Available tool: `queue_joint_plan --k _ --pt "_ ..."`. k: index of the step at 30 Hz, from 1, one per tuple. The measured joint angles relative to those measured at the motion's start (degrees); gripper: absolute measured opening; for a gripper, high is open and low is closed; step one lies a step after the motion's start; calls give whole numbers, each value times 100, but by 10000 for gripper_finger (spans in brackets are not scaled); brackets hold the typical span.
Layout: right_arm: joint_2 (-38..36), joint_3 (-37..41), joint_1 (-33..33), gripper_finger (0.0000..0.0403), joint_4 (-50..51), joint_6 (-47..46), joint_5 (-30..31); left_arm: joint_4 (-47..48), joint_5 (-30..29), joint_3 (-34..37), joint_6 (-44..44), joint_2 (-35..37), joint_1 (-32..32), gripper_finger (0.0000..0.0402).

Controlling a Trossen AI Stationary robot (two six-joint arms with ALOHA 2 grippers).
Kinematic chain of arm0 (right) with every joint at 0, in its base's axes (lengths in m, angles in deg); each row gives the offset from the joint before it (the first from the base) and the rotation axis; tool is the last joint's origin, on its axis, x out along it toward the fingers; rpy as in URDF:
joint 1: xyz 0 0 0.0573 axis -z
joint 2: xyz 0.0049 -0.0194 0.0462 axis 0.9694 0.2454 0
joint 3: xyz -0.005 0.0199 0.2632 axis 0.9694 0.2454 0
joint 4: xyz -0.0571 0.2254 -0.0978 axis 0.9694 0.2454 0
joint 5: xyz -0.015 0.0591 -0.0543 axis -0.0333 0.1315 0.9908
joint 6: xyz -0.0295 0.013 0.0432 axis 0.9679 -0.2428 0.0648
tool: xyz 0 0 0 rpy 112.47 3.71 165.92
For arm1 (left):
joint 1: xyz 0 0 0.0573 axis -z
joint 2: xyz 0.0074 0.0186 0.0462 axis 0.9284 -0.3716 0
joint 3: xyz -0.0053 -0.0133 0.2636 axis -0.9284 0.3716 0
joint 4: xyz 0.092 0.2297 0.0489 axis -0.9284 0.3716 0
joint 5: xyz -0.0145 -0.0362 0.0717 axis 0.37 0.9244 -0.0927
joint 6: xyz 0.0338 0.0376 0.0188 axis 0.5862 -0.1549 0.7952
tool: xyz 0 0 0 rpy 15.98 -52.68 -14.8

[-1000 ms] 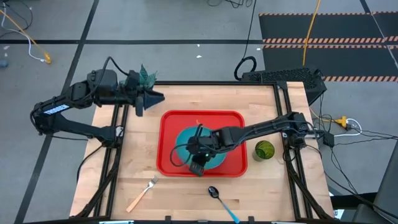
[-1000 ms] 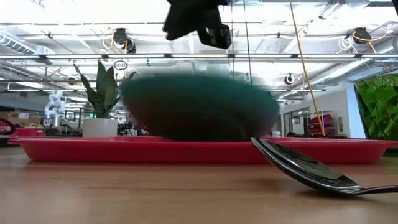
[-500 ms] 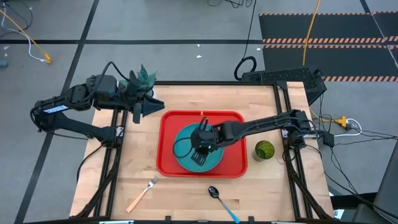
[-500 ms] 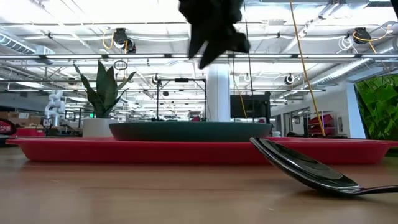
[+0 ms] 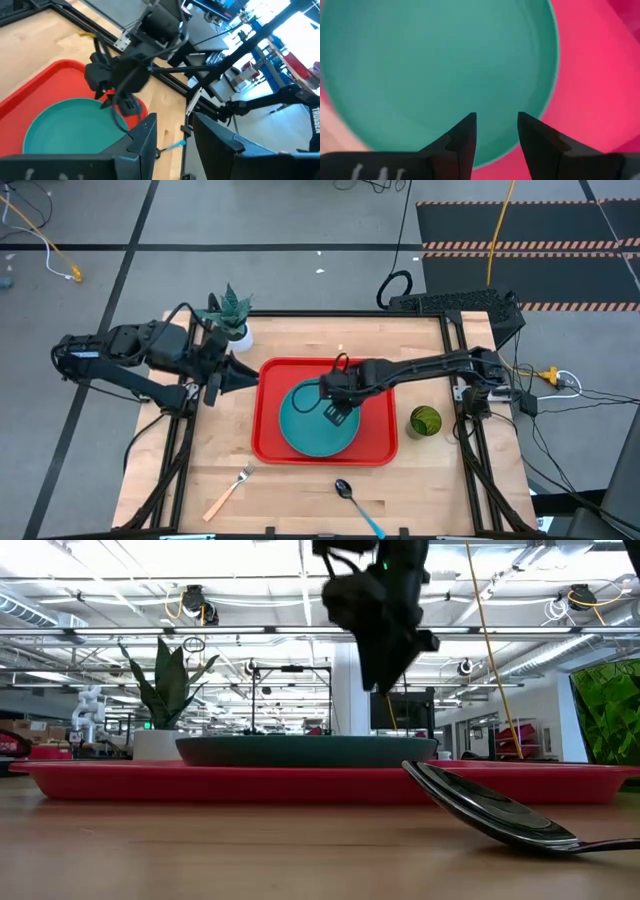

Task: Pick and place plate/cup/fork/spoon on tray
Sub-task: Put the blue plate on the red tray

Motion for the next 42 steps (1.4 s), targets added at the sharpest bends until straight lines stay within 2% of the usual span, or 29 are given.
queue_joint_plan --k 5,9,15,23,33,42 --pt "-41 333 368 134 -32 283 -198 -1 -86 0 -74 0 47 129" --pt "-185 462 606 134 -462 461 -430 -4 -151 0 -103 0 46 129" --pt "-172 740 895 134 -627 383 -744 -7 -193 0 -204 0 46 129" --pt "-176 840 954 134 -654 473 -735 -7 -282 0 -310 0 46 129" --pt "-170 1363 953 134 -1206 281 -734 -9 -401 0 -310 0 42 129" --pt "-166 1495 951 134 -1497 277 -726 -9 -401 0 -310 0 42 129"
